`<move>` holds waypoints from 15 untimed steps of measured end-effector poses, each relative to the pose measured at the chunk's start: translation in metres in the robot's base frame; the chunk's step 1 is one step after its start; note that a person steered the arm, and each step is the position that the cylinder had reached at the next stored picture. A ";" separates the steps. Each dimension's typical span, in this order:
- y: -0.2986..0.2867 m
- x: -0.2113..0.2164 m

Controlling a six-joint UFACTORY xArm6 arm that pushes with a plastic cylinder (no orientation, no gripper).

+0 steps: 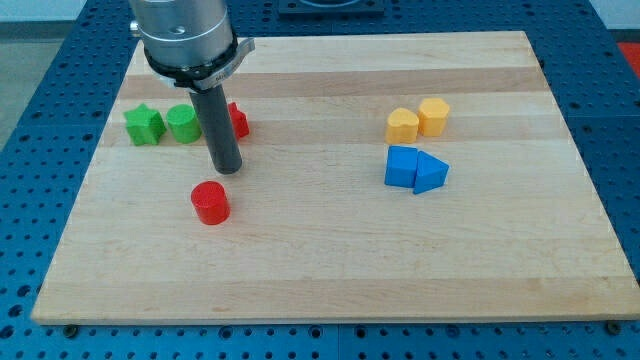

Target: Push the red heart closer to the line of blocks

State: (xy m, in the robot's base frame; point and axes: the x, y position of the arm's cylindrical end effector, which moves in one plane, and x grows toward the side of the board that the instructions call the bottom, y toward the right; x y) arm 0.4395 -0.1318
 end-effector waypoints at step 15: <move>0.113 0.042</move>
State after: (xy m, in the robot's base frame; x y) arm 0.4819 -0.0189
